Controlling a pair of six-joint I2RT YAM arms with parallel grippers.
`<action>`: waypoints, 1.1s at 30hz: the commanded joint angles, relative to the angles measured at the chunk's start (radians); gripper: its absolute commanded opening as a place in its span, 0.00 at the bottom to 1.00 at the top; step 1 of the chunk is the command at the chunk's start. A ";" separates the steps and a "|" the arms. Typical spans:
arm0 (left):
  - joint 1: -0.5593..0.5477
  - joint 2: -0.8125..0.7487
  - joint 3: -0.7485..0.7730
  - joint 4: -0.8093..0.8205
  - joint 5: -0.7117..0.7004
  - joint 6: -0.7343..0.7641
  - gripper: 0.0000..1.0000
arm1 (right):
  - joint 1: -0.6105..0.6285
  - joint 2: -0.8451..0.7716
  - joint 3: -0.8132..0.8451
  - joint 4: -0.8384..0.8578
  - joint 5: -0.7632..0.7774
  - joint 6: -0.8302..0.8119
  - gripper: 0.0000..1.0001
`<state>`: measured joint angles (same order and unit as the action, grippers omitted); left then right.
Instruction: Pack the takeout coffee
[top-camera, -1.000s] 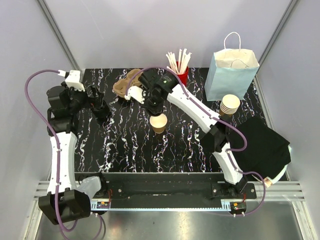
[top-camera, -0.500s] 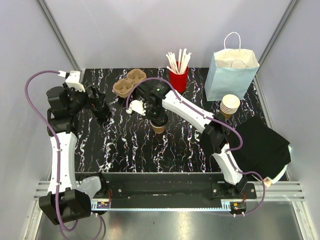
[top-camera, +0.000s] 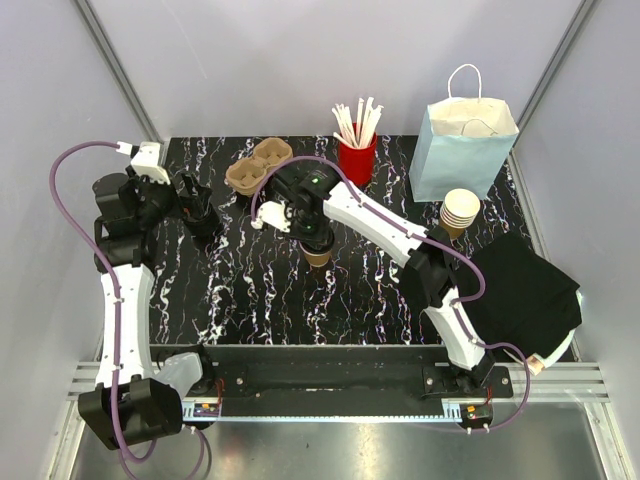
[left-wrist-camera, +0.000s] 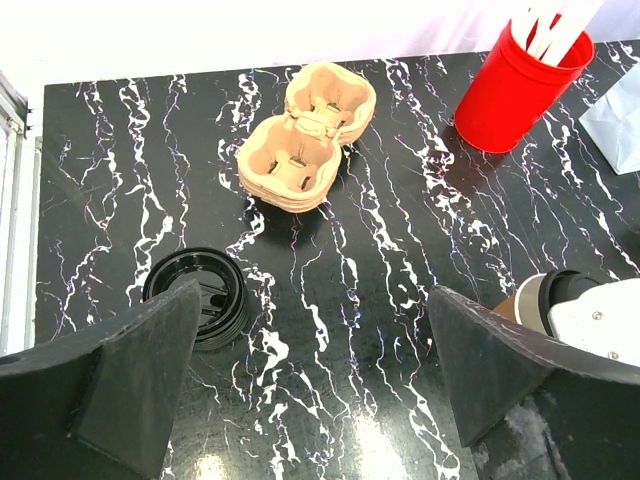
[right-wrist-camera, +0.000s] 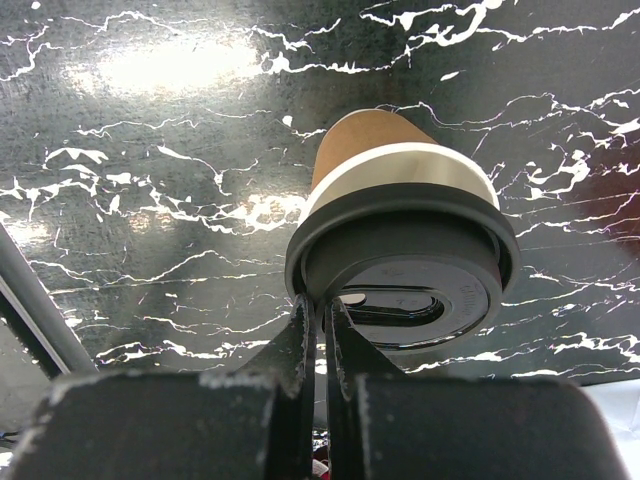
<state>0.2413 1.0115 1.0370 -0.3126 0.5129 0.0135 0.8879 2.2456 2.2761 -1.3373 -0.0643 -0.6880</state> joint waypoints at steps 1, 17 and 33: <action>0.009 -0.016 -0.008 0.056 0.029 -0.010 0.99 | 0.017 -0.024 0.025 -0.293 0.009 -0.025 0.00; 0.013 -0.014 -0.014 0.061 0.038 -0.010 0.99 | 0.019 -0.004 0.005 -0.295 0.015 -0.027 0.00; 0.018 -0.013 -0.015 0.063 0.052 -0.010 0.99 | 0.017 0.026 0.003 -0.292 0.021 -0.027 0.00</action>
<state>0.2504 1.0111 1.0241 -0.2977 0.5316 0.0067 0.8959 2.2646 2.2753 -1.3373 -0.0628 -0.6918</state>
